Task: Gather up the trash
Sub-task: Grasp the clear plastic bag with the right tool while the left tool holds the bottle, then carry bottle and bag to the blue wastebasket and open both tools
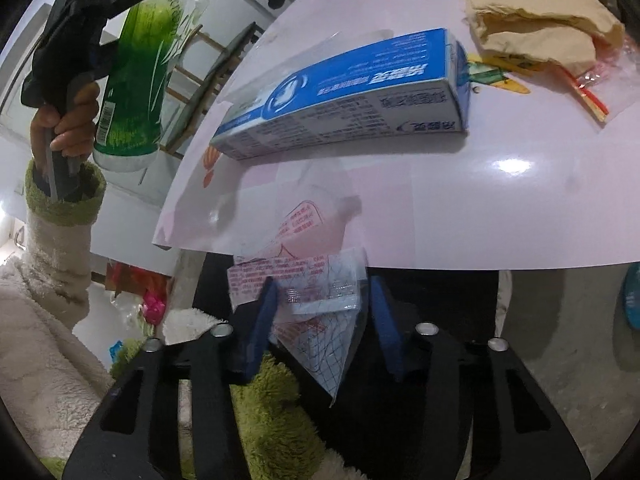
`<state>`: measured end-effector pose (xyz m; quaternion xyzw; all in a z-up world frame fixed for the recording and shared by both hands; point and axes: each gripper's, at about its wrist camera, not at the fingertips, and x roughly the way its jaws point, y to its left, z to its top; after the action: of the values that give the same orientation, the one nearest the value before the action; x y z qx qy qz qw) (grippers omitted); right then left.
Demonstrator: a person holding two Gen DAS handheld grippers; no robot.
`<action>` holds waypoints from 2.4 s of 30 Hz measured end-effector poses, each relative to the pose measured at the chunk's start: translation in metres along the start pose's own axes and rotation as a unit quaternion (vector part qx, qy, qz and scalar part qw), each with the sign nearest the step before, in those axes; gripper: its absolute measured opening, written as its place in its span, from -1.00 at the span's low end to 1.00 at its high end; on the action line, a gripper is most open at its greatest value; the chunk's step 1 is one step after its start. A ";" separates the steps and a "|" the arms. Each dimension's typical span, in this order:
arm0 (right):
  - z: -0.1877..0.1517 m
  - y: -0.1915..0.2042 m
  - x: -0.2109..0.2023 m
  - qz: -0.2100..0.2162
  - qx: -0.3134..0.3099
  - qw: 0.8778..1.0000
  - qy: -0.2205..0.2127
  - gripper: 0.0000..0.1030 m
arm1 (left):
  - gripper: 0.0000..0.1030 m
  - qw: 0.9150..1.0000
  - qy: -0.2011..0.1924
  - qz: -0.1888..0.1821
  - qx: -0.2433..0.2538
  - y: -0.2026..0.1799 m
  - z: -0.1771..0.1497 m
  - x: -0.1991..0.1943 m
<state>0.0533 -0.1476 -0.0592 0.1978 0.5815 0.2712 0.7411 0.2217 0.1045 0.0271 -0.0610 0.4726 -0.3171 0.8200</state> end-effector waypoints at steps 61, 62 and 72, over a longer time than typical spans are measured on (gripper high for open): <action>-0.146 -0.261 -0.274 -0.175 0.339 0.831 -0.405 -0.88 | 0.33 0.967 0.072 -0.135 0.205 -0.405 0.066 0.287; -0.142 -0.278 -0.268 -0.175 0.354 0.829 -0.397 -0.88 | 0.33 0.967 0.086 -0.131 0.199 -0.410 0.064 0.308; -0.137 -0.378 -0.236 -0.183 0.439 0.805 -0.356 -0.87 | 0.34 0.975 0.148 -0.096 0.136 -0.436 0.051 0.477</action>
<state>-0.0564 -0.5924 -0.1446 0.4747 0.3592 -0.2428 0.7660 0.2295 -0.5268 -0.1221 0.0535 0.5332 -0.4611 0.7072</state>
